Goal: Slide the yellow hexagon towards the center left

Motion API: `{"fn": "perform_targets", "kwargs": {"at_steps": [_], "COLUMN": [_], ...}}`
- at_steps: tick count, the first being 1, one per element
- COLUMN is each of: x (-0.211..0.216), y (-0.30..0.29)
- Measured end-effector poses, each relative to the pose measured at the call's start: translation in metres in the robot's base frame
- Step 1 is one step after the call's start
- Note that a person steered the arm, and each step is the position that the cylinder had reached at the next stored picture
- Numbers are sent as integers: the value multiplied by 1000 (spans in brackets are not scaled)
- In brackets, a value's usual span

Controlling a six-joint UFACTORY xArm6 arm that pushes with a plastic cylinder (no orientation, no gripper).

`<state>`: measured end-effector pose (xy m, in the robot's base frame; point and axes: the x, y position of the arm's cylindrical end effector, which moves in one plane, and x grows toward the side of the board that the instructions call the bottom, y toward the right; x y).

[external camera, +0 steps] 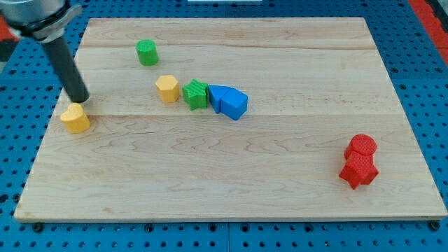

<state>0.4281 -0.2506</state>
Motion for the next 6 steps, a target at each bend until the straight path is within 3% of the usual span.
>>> {"fn": "perform_targets", "kwargs": {"at_steps": [1, 2, 4, 5, 6], "x": [72, 54, -89, -77, -60], "y": [11, 23, 37, 139, 174]}}
